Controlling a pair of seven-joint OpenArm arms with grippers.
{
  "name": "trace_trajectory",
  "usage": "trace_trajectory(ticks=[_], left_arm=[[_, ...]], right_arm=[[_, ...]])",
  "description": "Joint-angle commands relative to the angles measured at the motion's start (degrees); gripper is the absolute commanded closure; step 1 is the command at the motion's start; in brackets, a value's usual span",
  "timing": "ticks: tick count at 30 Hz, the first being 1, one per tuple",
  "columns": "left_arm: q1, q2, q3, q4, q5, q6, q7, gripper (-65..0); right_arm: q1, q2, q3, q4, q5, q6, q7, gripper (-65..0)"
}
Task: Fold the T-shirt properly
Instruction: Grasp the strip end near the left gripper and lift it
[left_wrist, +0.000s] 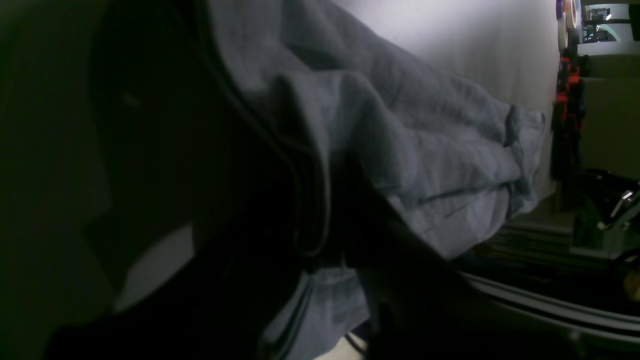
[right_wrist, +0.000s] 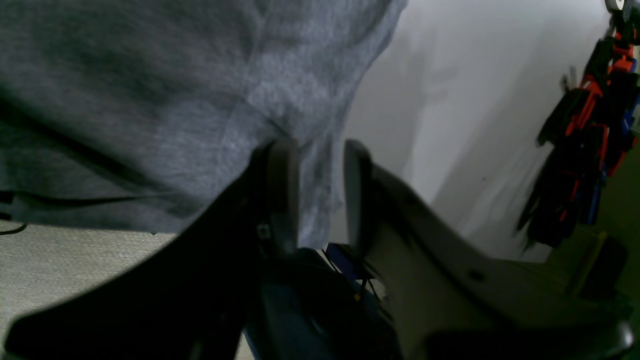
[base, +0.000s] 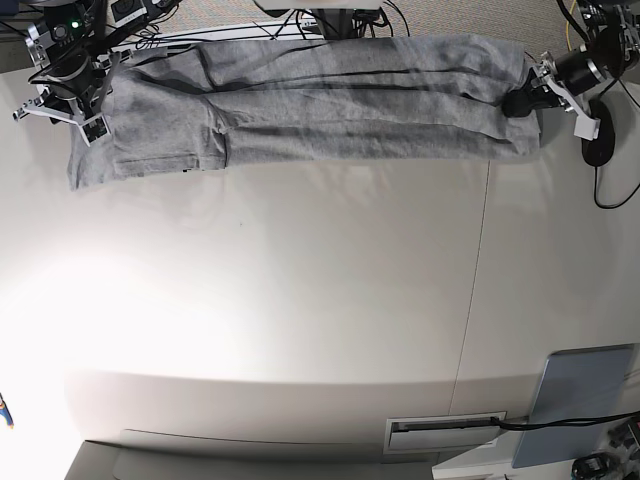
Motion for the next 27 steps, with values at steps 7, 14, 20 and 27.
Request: trace_trajectory(ticks=[7, 14, 20, 27], left_arm=[[0.0, -6.64, -0.48, 3.5, 3.54, -0.28, -4.48, 0.0], [2.03, -4.81, -0.48, 19.93, 15.89, 6.08, -4.07, 0.0], [7.67, 3.08, -0.42, 40.24, 22.62, 14.08, -3.98, 0.0], [9.84, 11.76, 7.78, 53.92, 22.64, 17.9, -3.91, 0.0]], right_arm=[[-0.13, 0.79, 0.55, 0.92, -0.92, -4.76, 1.42, -16.0], [-0.15, 0.79, 0.55, 0.92, -0.92, -5.27, 1.68, -16.0], [-0.13, 0.79, 0.55, 0.92, -0.92, -5.27, 1.77, -15.9], [-0.15, 0.79, 0.55, 0.92, -0.92, -5.27, 2.75, -16.0]])
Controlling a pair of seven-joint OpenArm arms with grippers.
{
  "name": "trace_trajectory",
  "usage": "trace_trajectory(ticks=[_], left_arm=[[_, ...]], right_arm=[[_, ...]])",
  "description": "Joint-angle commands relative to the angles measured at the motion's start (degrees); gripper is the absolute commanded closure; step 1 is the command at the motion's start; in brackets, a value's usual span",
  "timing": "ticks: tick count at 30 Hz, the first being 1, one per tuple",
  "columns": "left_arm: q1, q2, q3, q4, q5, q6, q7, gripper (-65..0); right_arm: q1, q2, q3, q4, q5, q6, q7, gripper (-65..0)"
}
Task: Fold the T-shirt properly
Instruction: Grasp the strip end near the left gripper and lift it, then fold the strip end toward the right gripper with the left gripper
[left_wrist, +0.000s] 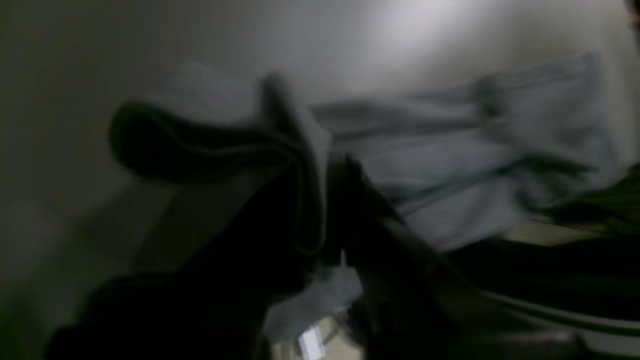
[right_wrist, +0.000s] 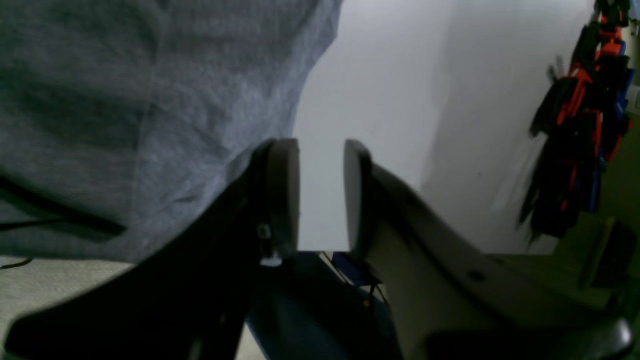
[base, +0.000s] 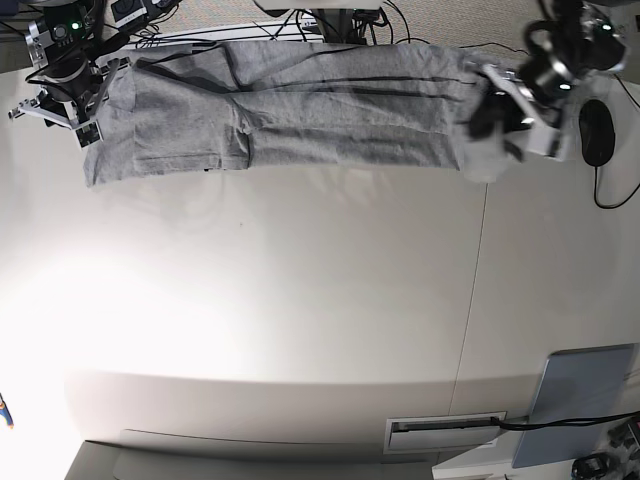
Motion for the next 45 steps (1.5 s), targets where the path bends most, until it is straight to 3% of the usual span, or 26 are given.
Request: trace_trajectory(ticks=[1, 3, 7, 10, 20, 26, 29, 33, 36, 38, 42, 45], left_arm=[[0.17, 0.02, 2.71, 1.01, -0.94, 0.28, -0.63, 0.0], [-0.02, 0.11, 9.68, 0.98, 2.75, 1.84, -1.57, 0.0], [-0.83, 0.11, 22.75, 0.9, 12.39, 9.57, -7.1, 0.0], [-2.73, 0.11, 30.49, 0.76, 17.57, 13.66, -7.61, 0.0], [-7.48, 0.79, 48.22, -0.04, 29.59, 22.53, -11.89, 0.0], [-10.69, 5.97, 50.62, -7.34, 30.38, 22.01, -12.28, 0.0], [-12.44, 6.6, 51.21, -10.08, 28.37, 20.11, -13.57, -14.9], [-13.79, 6.6, 51.47, -10.71, 24.3, 12.9, -14.05, -33.2], [-14.78, 6.56, 51.43, -10.08, 24.83, 8.61, -13.84, -34.6], [-15.47, 6.27, 51.43, -9.05, 27.34, 8.02, -12.02, -34.6], [-15.8, 4.57, 51.34, -7.1, 35.95, 8.63, -8.28, -34.6], [-15.82, 1.55, 51.32, -7.04, 38.1, 12.28, -7.61, -34.6]], right_arm=[[-0.15, 0.7, 0.55, 0.92, -0.92, -0.48, 0.83, -15.9], [-0.13, 0.7, 0.55, 0.92, -0.92, -0.48, 1.09, -16.0], [-0.15, 0.7, 0.55, 0.92, -0.92, -0.48, 1.22, -15.9], [-0.15, 0.68, 0.55, 0.92, -0.92, -0.52, 1.25, -15.9], [-0.15, 0.7, 0.55, 0.92, -0.92, -1.77, 1.2, -15.9], [-0.15, 0.68, 0.55, 0.92, -0.92, -1.75, 1.18, -15.9], [-0.15, 0.7, 0.55, 0.92, -0.92, -1.77, 1.2, -15.9], [-0.15, 0.7, 0.55, 0.92, -0.92, -1.77, 1.18, -15.9], [-0.15, 0.7, 0.55, 0.92, -0.92, -1.77, 1.18, -15.9], [-0.15, 0.68, 0.55, 0.92, -0.92, -1.75, 1.18, -15.9], [-0.15, 0.7, 0.55, 0.92, -0.92, -1.77, 1.14, -15.9], [-0.15, 0.7, 0.55, 0.92, -0.94, -1.77, 1.01, -16.0]])
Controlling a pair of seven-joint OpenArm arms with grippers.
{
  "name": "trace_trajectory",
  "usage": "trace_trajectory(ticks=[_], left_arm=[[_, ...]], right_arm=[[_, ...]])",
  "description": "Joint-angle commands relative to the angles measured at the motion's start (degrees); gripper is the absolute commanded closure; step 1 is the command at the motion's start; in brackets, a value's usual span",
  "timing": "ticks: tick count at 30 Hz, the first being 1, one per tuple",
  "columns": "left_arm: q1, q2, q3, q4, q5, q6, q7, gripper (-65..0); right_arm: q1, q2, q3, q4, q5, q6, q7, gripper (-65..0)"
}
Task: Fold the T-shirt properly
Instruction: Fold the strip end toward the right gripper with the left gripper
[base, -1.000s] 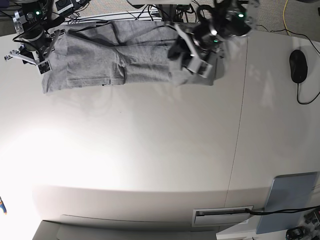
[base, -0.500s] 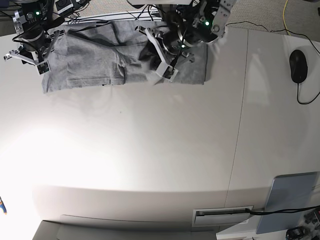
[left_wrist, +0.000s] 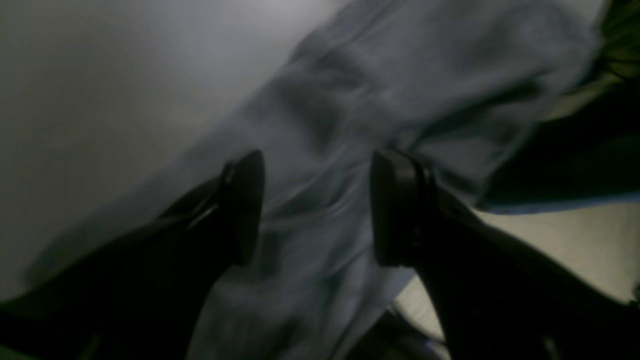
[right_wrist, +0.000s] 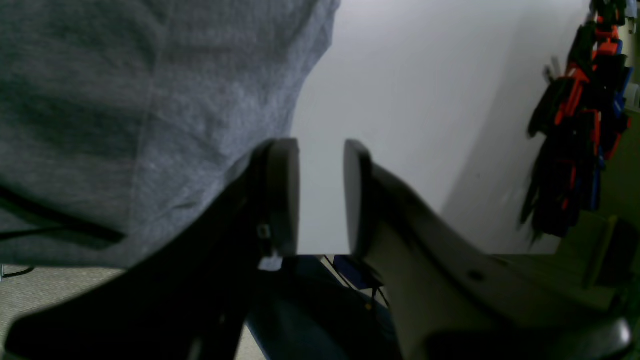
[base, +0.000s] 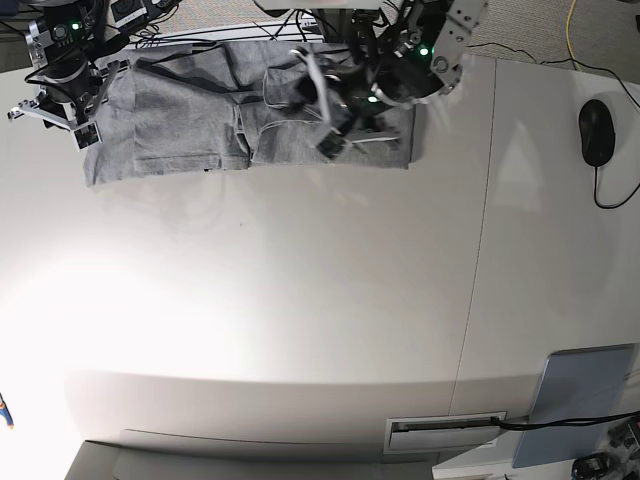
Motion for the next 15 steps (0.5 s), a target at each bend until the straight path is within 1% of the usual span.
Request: trace_trajectory(ticks=[1, 4, 5, 7, 9, 11, 15], left_arm=[[-0.11, -0.98, -0.04, 1.22, -0.59, 0.44, -0.11, -34.6], [0.26, -3.74, -0.07, 1.2, -0.15, 2.49, 0.22, -34.6], [0.57, -4.28, -0.07, 1.18, 1.03, 3.08, 0.22, -34.6], [1.05, -4.68, -0.07, 0.9, 3.28, 4.42, 0.31, -34.6], [1.25, -4.61, -0.04, 0.02, 2.99, 4.5, 0.31, -34.6], [1.33, -4.61, -0.04, -1.05, -0.44, 2.67, 0.26, -34.6], [1.29, -3.96, -0.04, -4.87, -8.55, -2.71, 0.2, -34.6]], right_arm=[[-0.15, 0.66, 0.55, 0.92, -0.92, -0.72, 0.63, -15.9], [-0.15, 0.66, 0.55, 0.92, -0.92, -0.72, 0.63, -15.9], [-0.15, 0.66, 0.55, 0.92, -0.92, -0.72, 0.61, -16.0], [-0.15, 0.66, 0.55, 0.92, -0.92, -0.72, 0.63, -15.9], [-0.15, 0.66, 0.55, 0.92, -0.9, -0.72, 0.63, -16.0], [-0.15, 0.66, 0.55, 0.92, -0.9, -0.72, 0.59, -15.9], [-0.15, 0.66, 0.55, 0.92, -0.9, -0.72, -0.28, -16.0]])
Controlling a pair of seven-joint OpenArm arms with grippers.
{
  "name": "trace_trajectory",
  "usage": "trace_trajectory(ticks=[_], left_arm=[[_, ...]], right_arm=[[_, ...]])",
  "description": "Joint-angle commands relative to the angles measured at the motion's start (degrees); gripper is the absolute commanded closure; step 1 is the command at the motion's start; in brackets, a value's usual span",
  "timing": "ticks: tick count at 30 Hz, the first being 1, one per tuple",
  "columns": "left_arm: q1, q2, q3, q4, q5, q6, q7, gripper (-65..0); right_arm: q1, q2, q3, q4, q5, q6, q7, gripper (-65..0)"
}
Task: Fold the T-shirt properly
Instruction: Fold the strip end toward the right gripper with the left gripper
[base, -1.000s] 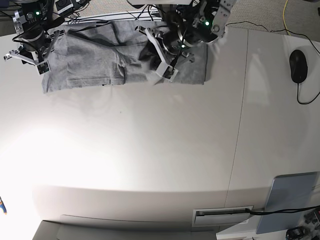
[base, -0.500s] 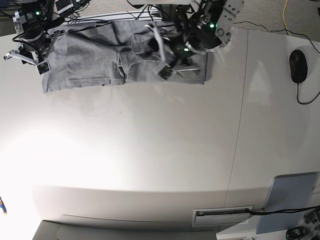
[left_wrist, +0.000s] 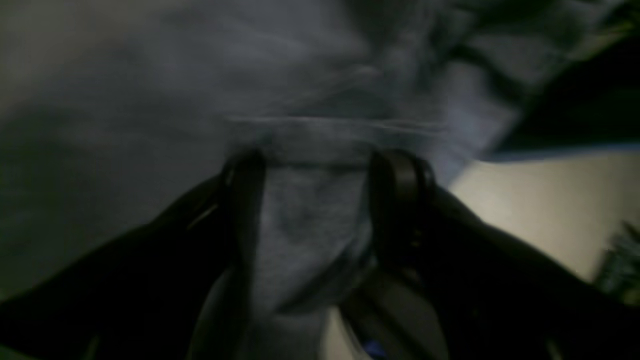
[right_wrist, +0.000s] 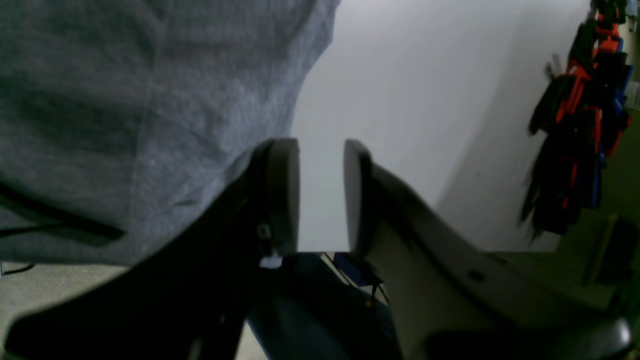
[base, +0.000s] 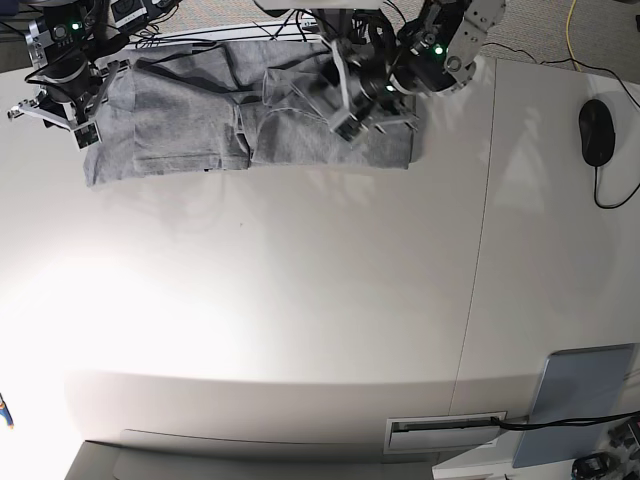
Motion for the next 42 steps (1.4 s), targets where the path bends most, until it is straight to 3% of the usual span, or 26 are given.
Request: trace_trajectory(ticks=[1, 3, 7, 10, 13, 19, 22, 25, 30, 37, 39, 42], left_arm=[[-0.13, 0.37, 0.07, -0.11, -2.54, -1.62, -0.57, -34.6], [-0.11, 0.5, 0.07, -0.74, -7.98, -5.29, -0.52, -34.6], [-0.13, 0.5, 0.07, 0.59, -22.73, -15.78, 0.15, -34.6], [-0.28, 0.48, 0.07, 2.05, -28.81, -21.66, 2.43, -34.6], [-1.33, 0.5, -0.09, 3.13, -26.21, -20.35, 2.43, -34.6], [-2.16, 0.46, -3.93, 3.26, -6.78, -7.43, -4.04, -34.6], [-2.16, 0.48, -5.11, 3.26, 0.48, -4.0, -5.29, -34.6], [-1.79, 0.46, -5.09, 3.08, 2.82, -4.13, -4.72, -34.6], [-1.53, 0.48, -5.05, 1.49, 0.76, -7.37, -2.03, -34.6], [-1.53, 0.48, -5.05, -3.56, 0.76, -6.58, -2.03, -33.4], [-1.55, 0.48, -5.05, -3.52, -0.59, -9.07, -2.01, -27.2], [-1.57, 0.46, -5.05, -3.04, -6.8, -17.11, -1.95, -9.4]], right_arm=[[-0.17, 0.66, 0.55, 0.9, -0.9, -0.7, 0.22, -15.9], [-0.17, 0.66, 0.55, 0.92, -0.92, -0.7, 0.2, -16.0], [-0.17, 0.66, 0.55, 0.92, -0.92, -0.7, 0.22, -16.0], [-0.17, 0.66, 0.55, 0.92, -0.92, -0.68, 0.2, -16.0], [-0.15, 0.66, 0.55, 0.92, -0.92, -0.7, 0.22, -16.0], [-0.17, 0.66, 0.55, 0.92, -0.92, -0.7, 0.22, -15.9], [-0.15, 0.66, 0.55, 0.92, -0.92, -0.7, 0.26, -15.9], [-0.15, 0.59, 0.55, 0.92, -0.92, -0.7, 0.22, -15.9], [-0.15, 0.48, 0.55, 0.92, -0.92, -0.7, 0.15, -15.9], [-0.15, 0.48, 0.55, 0.92, -0.92, -0.7, -0.11, -16.0], [-0.15, 0.48, 0.55, 0.92, -0.94, -0.7, -0.09, -15.9], [-0.15, 0.48, 0.55, 0.92, -0.94, -0.68, -0.07, -16.0]])
